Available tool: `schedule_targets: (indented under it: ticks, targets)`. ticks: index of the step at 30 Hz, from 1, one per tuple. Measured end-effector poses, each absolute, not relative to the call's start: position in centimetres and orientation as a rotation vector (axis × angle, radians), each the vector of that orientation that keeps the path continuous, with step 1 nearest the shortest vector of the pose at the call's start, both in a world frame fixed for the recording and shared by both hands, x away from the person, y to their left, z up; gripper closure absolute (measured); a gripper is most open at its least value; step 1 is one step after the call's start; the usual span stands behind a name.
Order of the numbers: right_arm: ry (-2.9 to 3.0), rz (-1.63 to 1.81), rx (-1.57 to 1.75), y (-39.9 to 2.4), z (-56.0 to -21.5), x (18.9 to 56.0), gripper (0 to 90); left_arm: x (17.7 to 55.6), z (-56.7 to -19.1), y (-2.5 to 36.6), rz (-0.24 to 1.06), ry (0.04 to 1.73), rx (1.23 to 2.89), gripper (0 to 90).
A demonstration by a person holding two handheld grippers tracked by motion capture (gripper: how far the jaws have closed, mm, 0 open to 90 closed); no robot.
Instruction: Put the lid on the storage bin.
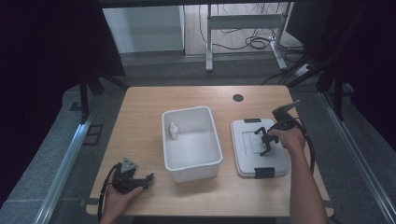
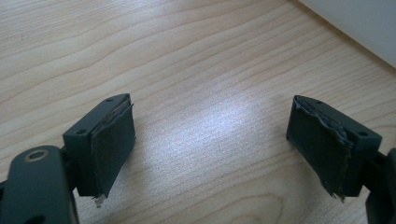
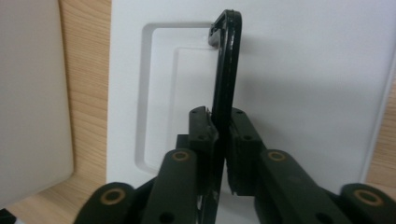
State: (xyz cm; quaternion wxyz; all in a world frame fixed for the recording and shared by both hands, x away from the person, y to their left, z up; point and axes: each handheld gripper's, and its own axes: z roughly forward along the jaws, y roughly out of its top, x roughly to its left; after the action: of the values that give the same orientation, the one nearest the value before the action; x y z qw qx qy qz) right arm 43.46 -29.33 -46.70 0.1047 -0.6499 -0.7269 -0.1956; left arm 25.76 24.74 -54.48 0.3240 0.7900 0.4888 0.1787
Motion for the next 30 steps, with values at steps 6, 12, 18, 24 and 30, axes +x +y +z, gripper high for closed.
schedule_targets:
  ticks: [6, 12, 18, 24, 30]
  targets:
    - [-2.102, -0.578, -1.974, -29.1, -46.5, 43.3, 85.0, 25.8, -54.5, 24.7, 0.469, 1.282, 2.073, 15.4]
    - [-2.08, -0.58, -2.017, -28.8, -46.0, 43.0, 85.1, 25.8, -54.5, 24.7, 0.468, 1.281, 2.072, 15.3]
    - [-2.092, -0.605, -2.023, -28.6, -44.7, 42.6, 85.1, 25.8, -54.5, 24.7, 0.467, 1.279, 2.074, 15.3]
    - [-2.085, -0.677, -2.014, -28.5, -42.6, 42.0, 85.2, 25.8, -54.5, 24.7, 0.467, 1.279, 2.074, 15.3]
    - [-2.094, -0.7, -2.01, -28.3, -41.2, 41.8, 85.1, 25.8, -54.5, 24.7, 0.467, 1.279, 2.074, 15.3]
